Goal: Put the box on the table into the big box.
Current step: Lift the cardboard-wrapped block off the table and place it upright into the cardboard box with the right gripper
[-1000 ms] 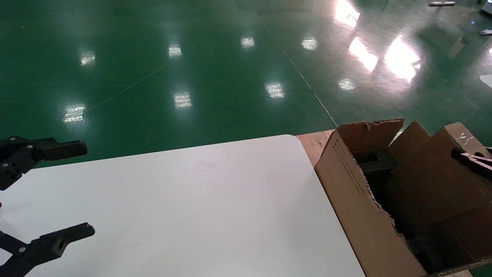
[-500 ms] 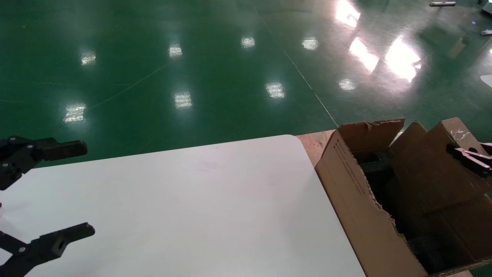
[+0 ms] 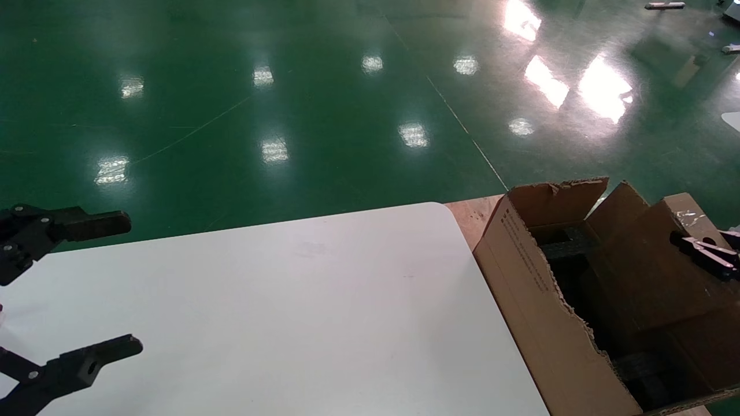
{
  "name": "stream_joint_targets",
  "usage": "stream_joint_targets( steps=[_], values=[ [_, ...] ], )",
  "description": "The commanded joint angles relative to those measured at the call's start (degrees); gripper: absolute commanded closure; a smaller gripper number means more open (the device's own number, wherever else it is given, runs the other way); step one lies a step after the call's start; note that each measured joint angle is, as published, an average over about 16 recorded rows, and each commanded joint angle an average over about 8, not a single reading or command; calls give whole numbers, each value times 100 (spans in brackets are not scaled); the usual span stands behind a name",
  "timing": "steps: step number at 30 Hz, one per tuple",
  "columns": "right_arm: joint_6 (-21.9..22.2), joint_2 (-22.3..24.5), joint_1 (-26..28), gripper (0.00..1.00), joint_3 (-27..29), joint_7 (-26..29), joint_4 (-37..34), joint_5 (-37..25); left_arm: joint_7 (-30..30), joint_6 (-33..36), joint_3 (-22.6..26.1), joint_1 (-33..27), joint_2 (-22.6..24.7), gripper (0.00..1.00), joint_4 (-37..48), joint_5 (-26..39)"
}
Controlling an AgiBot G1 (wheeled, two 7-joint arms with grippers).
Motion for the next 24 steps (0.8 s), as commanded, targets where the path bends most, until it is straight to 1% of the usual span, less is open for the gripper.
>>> stream_joint_targets(
  steps=[1,14,24],
  values=[
    [-39,-26,28,100,-146,-112,-53,177,0,0,0,0,0,0,0,0],
    [-359,-316,16,100,-864,-641,-457,1171,0,0,1,0,0,0,0,0],
    [-653,-589,-156,100,-1241,-827,-832,1782,0,0,1,0,0,0,0,-1]
  ],
)
